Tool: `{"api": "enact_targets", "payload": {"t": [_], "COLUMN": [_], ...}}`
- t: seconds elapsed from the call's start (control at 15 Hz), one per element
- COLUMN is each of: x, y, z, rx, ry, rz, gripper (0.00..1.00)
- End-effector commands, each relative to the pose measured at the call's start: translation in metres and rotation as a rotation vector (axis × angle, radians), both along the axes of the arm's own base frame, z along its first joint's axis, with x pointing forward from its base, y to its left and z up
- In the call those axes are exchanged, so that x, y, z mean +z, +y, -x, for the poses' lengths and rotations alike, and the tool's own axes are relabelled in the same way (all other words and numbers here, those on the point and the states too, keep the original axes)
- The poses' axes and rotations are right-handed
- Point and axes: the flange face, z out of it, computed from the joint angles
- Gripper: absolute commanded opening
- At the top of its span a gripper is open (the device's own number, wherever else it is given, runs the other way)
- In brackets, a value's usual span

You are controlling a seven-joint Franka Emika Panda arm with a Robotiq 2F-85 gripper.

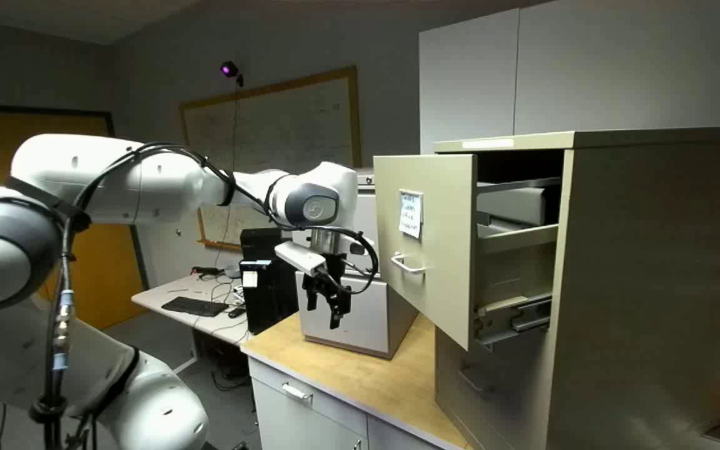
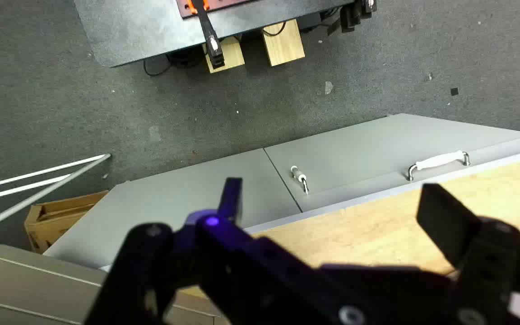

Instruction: Close the top drawer of the file cabinet on the right

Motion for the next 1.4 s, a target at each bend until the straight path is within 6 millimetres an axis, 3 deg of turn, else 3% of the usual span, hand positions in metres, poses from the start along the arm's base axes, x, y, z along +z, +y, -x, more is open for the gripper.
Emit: {"api": "enact_targets", "payload": {"t": [0.0, 0.67, 0.73, 0.8, 1.33], "x": [0.001, 0.001, 0.005, 0.007, 0.051], "y": [0.000, -0.004, -0.004, -0.005, 0.001], "z": [0.000, -0.002, -0.001, -0.001, 0.010], "rx": [0.000, -0.067, -0.089, -0.107, -0.419], "ry": [-0.001, 0.003, -0.007, -0.016, -0.208], "rz": [0.000, 0.024, 0.040, 0.052, 0.230], "gripper": [1.00, 1.00, 0.90, 0.74, 0.13]}}
